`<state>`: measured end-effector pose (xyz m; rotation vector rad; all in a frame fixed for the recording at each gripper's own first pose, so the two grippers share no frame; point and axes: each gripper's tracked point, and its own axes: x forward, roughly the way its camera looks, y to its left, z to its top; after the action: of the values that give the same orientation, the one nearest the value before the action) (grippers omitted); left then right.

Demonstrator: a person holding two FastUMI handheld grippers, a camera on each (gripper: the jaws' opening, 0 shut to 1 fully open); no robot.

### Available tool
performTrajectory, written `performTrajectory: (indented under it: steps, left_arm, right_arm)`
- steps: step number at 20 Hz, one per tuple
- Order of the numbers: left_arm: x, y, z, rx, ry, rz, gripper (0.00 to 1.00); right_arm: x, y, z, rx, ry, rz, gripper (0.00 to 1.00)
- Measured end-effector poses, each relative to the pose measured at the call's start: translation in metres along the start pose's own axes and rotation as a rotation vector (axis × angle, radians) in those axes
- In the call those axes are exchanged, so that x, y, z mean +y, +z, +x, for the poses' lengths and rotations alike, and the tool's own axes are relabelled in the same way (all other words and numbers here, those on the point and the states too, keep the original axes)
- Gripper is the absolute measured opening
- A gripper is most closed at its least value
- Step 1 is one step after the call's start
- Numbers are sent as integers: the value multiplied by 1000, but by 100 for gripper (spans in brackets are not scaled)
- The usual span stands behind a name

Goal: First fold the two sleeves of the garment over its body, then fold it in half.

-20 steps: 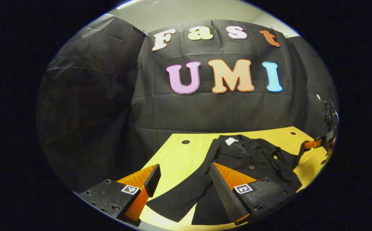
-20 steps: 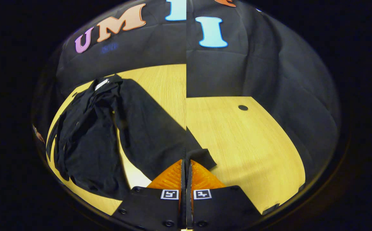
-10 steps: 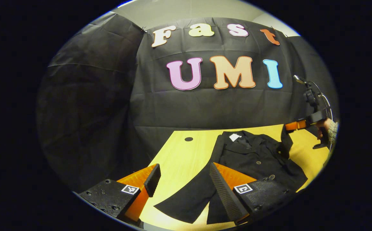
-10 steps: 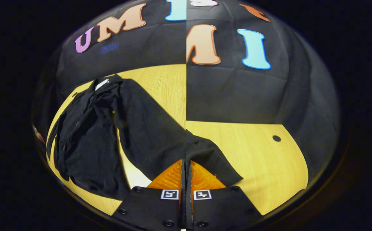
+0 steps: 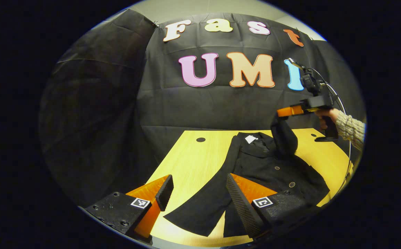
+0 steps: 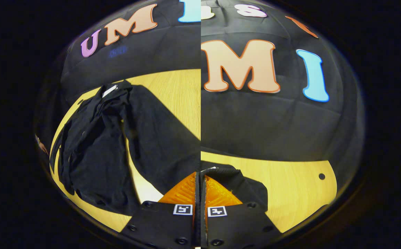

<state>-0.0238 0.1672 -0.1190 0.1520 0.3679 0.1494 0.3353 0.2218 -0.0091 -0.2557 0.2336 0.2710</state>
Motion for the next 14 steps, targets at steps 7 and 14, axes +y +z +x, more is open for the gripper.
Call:
performTrajectory:
  steps: [7,14]
  left_arm:
    - [3,-4,2,21,-16,-4,93]
    - [8,-15,7,72,1,-40,93]
  right_arm:
    - [87,18,42,2,158,-55,2]
    - [162,-15,82,76,283,-127,2]
